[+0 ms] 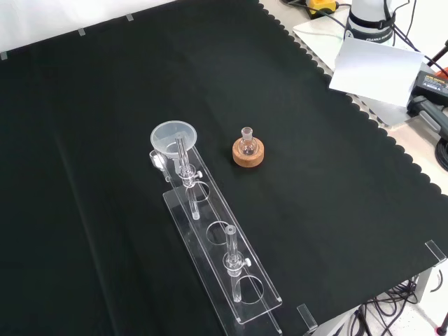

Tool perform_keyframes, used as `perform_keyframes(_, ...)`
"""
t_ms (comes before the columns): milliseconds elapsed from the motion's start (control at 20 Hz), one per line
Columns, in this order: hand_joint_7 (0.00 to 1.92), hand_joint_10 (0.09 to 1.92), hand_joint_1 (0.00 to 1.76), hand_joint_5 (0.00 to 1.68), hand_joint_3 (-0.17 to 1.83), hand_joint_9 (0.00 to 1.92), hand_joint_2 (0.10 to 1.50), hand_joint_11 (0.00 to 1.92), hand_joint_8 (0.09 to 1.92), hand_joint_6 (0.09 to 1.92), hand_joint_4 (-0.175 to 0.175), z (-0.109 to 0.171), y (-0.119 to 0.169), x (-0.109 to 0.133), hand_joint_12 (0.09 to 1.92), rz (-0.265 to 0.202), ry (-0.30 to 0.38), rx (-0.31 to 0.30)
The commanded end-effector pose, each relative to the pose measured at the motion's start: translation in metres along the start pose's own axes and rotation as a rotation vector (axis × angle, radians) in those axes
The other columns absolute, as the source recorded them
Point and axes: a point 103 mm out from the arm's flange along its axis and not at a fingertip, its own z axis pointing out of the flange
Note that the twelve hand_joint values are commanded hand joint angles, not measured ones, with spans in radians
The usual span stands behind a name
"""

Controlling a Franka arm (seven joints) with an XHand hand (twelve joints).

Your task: Pick up the funnel from the transparent funnel stand.

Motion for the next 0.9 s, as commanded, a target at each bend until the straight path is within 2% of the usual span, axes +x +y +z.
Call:
perform_keyframes(50, 0.01, 0.6, 0.01, 0.18, 0.38, 0.05, 1.15, 0.0, 0.25, 0.09, 0.027, 0.009, 0.058, 0.03, 1.37, -0.07, -0.037, 0.052)
perform_keyframes(400, 0.01, 0.62, 0.11, 0.17, 0.33, 0.05, 1.09, 0.0, 0.28, 0.09, 0.021, 0.03, 0.106, 0.068, 1.35, -0.147, -0.067, 0.104)
perform_keyframes(550, 0.01, 0.62, 0.12, 0.17, 0.33, 0.04, 1.08, 0.0, 0.29, 0.09, 0.019, 0.037, 0.113, 0.082, 1.35, -0.173, -0.086, 0.116)
perform_keyframes(900, 0.02, 0.63, 0.19, 0.19, 0.3, 0.05, 1.04, 0.0, 0.32, 0.09, 0.016, 0.059, 0.117, 0.103, 1.35, -0.192, -0.108, 0.167)
